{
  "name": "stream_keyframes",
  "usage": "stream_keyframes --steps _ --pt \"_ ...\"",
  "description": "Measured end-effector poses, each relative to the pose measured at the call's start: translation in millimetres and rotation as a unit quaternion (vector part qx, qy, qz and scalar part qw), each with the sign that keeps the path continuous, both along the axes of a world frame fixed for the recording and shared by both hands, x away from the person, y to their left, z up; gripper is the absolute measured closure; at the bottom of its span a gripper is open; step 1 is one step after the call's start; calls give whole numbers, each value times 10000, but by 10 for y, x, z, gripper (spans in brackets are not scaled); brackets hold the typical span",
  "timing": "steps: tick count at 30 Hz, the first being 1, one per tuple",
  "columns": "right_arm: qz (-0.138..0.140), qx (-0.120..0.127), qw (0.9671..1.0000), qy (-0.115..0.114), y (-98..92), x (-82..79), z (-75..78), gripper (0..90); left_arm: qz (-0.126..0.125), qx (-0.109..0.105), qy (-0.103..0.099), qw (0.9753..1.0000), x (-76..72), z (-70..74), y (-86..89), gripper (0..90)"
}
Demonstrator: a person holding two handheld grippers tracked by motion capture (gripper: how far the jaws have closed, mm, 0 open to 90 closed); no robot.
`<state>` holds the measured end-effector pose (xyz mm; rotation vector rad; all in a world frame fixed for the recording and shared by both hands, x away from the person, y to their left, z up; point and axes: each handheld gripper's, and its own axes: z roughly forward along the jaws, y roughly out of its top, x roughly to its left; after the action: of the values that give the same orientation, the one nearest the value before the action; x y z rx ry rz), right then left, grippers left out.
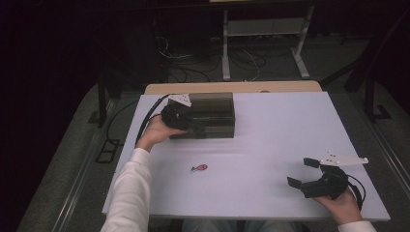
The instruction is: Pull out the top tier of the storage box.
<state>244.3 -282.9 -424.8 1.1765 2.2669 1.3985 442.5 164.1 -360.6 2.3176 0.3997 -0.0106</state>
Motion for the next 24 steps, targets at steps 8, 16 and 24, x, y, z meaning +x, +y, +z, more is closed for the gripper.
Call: stream_keyframes --steps 8,16,24 --pt "14 -4 10000 -2 5 -1 -1 0 67 -139 91 9998 -38 -19 27 798" --pt "28 -18 10000 14 14 0 -3 0 64 -289 257 9992 -90 -51 65 799" --pt "36 -25 10000 17 20 -1 -4 0 143 -341 301 9989 -167 -58 80 795"
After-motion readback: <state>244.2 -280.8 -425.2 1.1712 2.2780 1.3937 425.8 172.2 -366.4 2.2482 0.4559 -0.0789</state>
